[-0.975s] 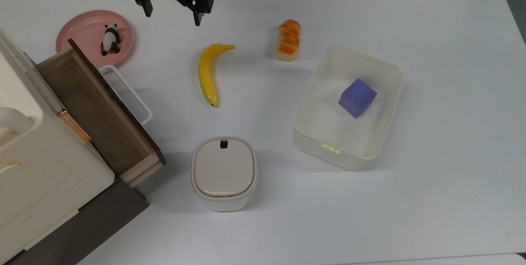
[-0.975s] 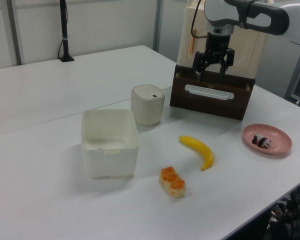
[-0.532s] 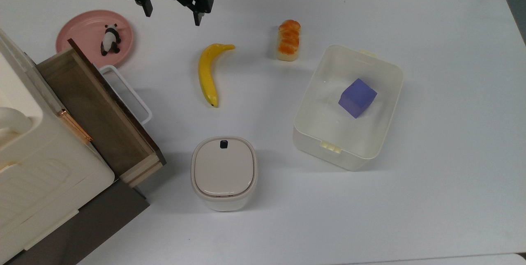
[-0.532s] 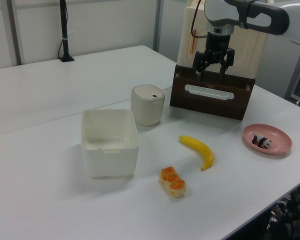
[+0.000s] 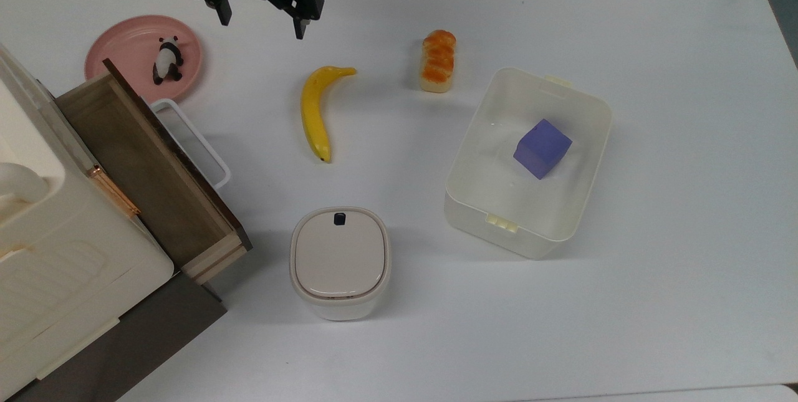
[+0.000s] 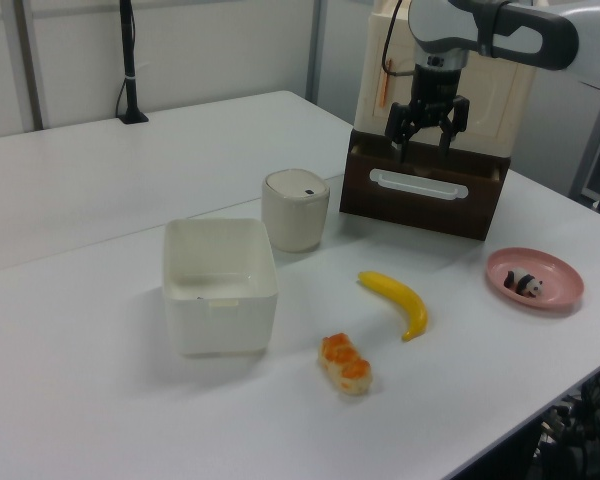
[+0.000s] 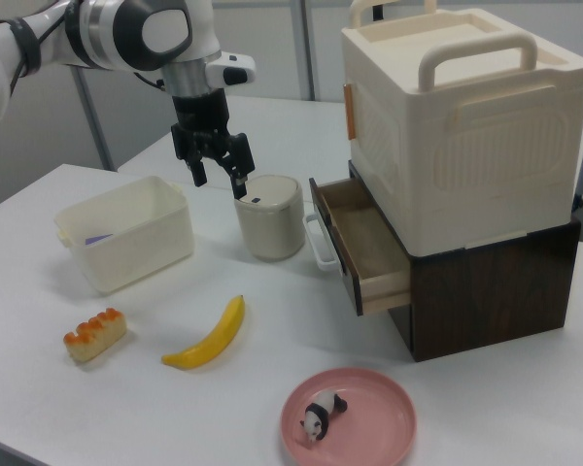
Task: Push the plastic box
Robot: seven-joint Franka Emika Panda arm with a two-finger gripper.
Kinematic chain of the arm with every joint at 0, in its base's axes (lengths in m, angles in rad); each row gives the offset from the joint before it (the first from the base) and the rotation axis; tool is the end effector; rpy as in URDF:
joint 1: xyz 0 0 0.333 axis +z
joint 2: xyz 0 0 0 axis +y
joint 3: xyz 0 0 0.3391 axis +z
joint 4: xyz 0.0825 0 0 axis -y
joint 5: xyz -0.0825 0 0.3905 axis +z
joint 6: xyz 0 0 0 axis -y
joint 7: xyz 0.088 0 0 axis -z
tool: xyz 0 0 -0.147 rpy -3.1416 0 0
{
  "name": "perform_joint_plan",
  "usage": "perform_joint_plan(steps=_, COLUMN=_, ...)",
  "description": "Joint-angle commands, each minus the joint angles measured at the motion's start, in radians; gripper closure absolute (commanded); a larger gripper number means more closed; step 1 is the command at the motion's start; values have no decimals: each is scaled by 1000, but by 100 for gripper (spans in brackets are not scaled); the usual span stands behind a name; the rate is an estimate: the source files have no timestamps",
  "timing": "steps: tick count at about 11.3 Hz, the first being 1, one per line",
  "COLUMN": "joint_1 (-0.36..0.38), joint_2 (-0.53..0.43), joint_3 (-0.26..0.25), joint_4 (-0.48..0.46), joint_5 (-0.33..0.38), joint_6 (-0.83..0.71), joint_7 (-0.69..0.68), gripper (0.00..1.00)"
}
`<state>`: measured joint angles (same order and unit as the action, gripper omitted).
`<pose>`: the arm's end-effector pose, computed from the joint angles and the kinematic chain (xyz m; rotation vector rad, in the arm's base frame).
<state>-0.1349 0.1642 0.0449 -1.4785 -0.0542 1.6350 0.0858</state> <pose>0.6157 -0.0653 0.5609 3.0833 -0.2669 -0.0118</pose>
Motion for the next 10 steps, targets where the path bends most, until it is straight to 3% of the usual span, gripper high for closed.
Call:
perform_joint_plan(steps=1, joint_1=-3, joint_2=-11, joint_3=6, joint_4=-19, joint_5=-4, joint_6=9, joint_7=-47, gripper=0)
perform_joint_plan(steps=3, joint_1=-2, joint_2=-9, joint_3=6, joint_4=-22, joint_5=4, joint_6=9, joint_7=-128, gripper=0)
perform_joint_plan(steps=10, joint_1=0, joint_2=-11, joint_3=6, joint_4=-25, joint_5=5, joint_6=-1, joint_7=-129, gripper=0)
